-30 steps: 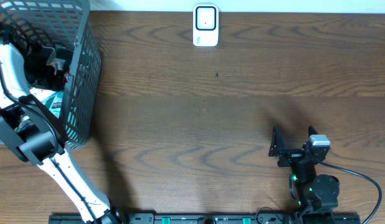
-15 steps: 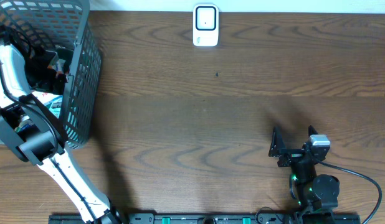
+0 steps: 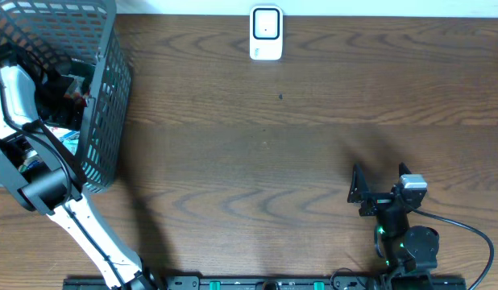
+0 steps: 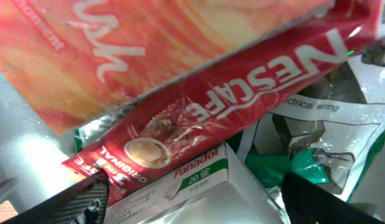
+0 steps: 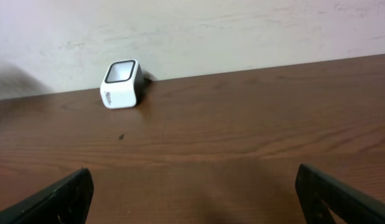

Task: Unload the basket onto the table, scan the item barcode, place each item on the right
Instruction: 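Grasp the white Panadol box in the basket with the left gripper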

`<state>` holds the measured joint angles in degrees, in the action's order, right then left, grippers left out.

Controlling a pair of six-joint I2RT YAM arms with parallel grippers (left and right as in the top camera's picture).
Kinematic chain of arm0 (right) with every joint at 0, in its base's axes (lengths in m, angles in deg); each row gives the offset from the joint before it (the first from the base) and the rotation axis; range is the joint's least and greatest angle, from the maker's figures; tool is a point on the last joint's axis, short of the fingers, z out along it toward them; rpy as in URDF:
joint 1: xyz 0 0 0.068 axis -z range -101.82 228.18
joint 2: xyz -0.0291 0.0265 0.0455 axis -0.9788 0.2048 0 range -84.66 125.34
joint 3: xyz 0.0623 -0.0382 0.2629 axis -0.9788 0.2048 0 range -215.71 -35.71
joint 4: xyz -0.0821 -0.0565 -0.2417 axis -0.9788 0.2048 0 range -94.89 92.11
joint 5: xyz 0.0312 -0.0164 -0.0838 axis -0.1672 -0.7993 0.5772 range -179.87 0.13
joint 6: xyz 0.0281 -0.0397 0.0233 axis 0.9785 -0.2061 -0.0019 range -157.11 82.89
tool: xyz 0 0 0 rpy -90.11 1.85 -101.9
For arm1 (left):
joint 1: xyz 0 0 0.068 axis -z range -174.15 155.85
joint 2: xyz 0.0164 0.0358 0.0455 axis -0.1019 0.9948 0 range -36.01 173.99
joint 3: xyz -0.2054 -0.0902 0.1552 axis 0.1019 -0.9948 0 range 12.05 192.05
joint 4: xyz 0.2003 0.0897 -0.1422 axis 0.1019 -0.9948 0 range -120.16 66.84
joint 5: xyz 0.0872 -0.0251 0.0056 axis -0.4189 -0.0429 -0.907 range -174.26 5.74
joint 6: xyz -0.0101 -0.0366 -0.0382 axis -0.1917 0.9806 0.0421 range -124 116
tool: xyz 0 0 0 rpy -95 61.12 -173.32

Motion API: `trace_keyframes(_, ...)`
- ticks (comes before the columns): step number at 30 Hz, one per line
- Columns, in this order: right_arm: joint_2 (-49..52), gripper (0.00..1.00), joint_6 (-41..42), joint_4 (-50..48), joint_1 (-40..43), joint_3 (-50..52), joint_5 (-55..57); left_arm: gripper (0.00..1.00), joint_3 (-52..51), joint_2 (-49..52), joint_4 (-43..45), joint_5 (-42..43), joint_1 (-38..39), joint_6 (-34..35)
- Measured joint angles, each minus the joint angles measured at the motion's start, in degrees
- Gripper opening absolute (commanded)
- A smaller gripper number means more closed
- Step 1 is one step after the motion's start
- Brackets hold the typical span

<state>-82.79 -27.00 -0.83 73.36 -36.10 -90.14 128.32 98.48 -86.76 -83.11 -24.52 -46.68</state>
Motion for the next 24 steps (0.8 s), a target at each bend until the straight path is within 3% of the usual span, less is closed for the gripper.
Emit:
trace_keyframes(6,0.0,0.99,0.0,0.0,0.0,0.0,0.0,0.58,0.0,0.0,0.8,-0.4,0.2,0.5)
trace_keyframes(11,0.0,0.99,0.0,0.0,0.0,0.0,0.0,0.47,0.0,0.0,0.9,-0.7,0.2,1.7)
trace_keyframes(24,0.0,0.99,0.0,0.0,0.0,0.0,0.0,0.45,0.0,-2.5,1.0,-1.3,0.2,5.2)
